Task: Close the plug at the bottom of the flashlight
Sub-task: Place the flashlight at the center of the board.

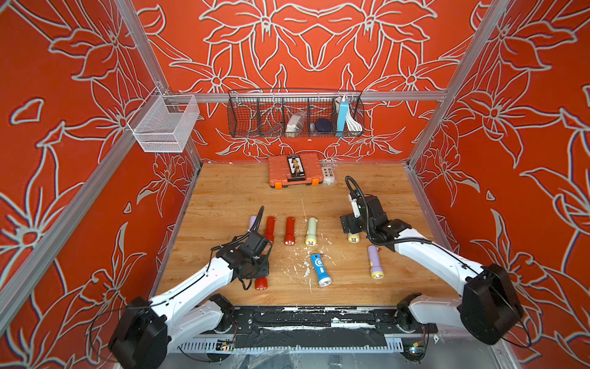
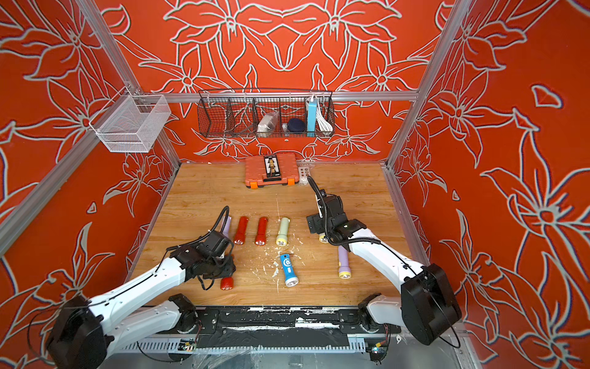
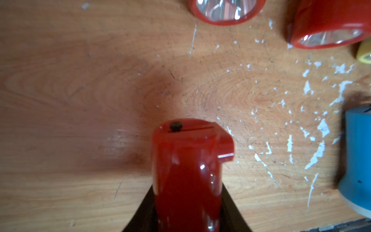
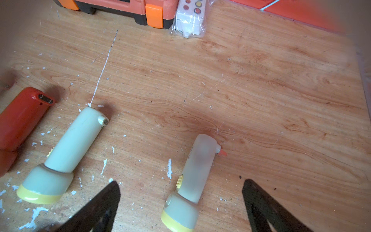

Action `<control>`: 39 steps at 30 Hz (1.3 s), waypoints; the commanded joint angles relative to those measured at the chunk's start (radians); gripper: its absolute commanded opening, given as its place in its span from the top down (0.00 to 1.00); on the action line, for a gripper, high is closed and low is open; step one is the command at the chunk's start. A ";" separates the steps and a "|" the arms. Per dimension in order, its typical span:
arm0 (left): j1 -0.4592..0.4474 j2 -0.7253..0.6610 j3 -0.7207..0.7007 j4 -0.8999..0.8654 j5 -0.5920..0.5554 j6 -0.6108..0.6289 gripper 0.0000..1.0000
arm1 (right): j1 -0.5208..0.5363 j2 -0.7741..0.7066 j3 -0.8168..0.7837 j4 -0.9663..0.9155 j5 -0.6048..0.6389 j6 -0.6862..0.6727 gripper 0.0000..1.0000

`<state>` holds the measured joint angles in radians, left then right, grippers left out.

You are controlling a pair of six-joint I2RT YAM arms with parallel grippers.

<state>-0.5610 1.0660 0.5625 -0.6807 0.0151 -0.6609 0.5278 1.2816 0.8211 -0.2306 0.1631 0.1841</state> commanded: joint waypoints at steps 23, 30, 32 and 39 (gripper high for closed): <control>-0.065 0.211 0.053 0.010 -0.066 -0.003 0.67 | -0.012 -0.001 0.005 -0.006 0.018 0.025 0.02; -0.065 0.200 0.056 0.004 -0.072 -0.012 0.48 | -0.012 -0.001 0.000 0.002 -0.027 0.052 0.02; -0.065 0.194 0.061 -0.004 -0.072 -0.015 0.47 | -0.013 -0.001 0.002 0.004 -0.036 0.057 0.02; -0.065 0.135 0.142 -0.085 -0.081 -0.010 0.46 | -0.013 -0.010 0.000 0.008 -0.026 0.063 0.02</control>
<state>-0.6212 1.2396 0.6510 -0.7136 -0.0448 -0.6628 0.5213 1.2816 0.8211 -0.2310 0.1375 0.2249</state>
